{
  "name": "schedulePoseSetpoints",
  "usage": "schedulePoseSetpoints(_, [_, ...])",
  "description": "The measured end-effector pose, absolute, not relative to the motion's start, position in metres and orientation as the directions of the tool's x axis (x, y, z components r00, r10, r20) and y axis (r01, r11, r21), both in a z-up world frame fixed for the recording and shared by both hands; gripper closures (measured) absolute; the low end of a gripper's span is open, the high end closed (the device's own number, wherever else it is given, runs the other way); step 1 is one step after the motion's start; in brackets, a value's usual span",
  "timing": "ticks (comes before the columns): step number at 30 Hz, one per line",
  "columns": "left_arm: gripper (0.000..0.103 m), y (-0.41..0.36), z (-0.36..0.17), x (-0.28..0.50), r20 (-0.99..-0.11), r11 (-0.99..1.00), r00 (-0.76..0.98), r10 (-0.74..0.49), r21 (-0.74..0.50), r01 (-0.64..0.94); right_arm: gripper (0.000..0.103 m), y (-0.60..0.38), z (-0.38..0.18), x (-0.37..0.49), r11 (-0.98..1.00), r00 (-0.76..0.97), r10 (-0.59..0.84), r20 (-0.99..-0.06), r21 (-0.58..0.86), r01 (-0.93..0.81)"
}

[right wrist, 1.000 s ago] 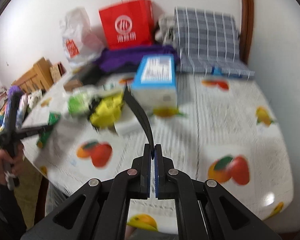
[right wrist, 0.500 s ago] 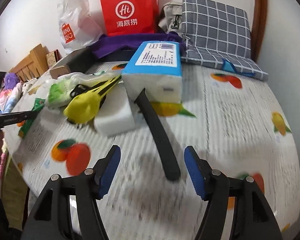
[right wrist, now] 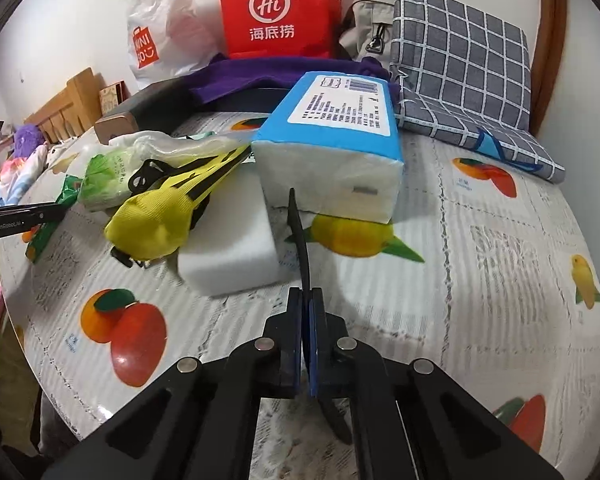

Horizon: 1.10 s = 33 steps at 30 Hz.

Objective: Organize soft objects
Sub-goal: 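Lift the green snack packet with the left tool while the right tool reaches toward the yellow pouch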

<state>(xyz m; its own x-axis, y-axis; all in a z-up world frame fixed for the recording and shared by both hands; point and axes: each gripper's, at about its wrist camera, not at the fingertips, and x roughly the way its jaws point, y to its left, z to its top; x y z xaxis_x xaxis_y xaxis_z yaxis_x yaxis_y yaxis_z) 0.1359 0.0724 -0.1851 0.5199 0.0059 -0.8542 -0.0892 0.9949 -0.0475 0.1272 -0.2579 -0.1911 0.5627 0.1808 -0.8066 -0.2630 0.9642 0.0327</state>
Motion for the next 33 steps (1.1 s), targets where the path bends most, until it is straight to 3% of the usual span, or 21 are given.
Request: schedulePoseSetpoints(33, [0.080, 0.067, -0.099, 0.133, -0.769, 0.996, 0.639, -0.024, -0.074, -0.051, 0.100, -0.270, -0.110, 0.122, 0.987, 0.663, 0.149, -0.734, 0.071, -0.143])
